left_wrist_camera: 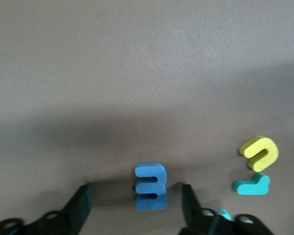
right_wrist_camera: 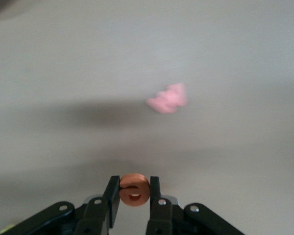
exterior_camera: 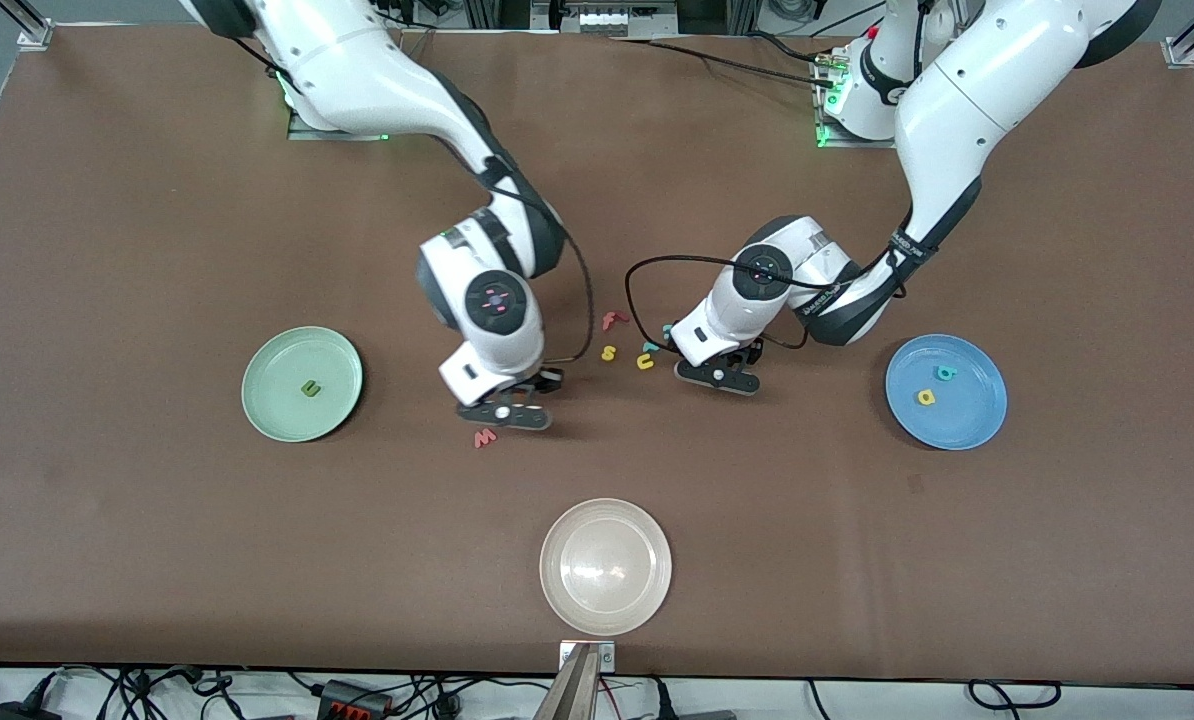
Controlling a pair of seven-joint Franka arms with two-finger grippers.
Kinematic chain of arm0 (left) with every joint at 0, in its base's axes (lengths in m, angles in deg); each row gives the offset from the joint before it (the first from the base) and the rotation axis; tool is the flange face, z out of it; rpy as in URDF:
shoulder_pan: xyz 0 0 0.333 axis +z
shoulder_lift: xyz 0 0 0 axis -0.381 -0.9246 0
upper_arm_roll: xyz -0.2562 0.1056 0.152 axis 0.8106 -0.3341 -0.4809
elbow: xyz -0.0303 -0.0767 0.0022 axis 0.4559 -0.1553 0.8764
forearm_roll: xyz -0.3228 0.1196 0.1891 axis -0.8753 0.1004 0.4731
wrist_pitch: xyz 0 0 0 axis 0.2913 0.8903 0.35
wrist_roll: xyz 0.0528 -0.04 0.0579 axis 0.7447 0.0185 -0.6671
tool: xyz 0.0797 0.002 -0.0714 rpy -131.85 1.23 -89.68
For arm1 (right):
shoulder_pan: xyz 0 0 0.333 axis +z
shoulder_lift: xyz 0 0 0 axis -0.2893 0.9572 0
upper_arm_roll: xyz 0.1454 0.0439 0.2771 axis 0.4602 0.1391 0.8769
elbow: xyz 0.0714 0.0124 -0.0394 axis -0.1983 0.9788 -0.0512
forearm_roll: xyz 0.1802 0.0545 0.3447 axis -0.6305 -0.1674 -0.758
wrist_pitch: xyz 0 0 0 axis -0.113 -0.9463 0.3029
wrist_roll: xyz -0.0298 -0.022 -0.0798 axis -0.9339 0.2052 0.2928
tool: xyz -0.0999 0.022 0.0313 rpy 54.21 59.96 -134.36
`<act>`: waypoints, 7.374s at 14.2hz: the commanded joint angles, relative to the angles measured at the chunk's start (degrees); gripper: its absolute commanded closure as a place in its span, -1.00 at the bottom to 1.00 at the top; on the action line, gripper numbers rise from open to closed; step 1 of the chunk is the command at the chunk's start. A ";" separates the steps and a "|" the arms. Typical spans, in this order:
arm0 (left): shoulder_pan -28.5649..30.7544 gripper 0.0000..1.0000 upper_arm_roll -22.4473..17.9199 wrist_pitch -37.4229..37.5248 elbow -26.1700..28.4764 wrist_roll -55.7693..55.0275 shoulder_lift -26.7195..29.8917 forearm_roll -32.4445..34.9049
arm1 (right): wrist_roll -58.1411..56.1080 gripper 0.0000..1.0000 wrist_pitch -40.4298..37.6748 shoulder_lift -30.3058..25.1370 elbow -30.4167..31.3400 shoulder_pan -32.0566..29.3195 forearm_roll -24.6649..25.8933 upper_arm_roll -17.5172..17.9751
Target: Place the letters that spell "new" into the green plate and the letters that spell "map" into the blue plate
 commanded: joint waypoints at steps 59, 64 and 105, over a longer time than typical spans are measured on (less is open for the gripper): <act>-8.44 -1.00 -41.04 37.95 -7.60 38.74 45.81 -35.37 | -108.13 -1.00 12.24 5.36 -0.11 -6.75 0.37 4.93; -6.86 -1.00 -38.60 41.38 -7.60 40.66 46.17 -34.75 | -111.94 -1.00 13.56 7.30 -2.05 -6.22 6.79 4.93; -4.57 -1.00 -37.53 43.84 -14.45 42.52 40.98 -35.72 | -80.41 1.00 1.01 1.07 -1.35 -12.37 5.73 4.49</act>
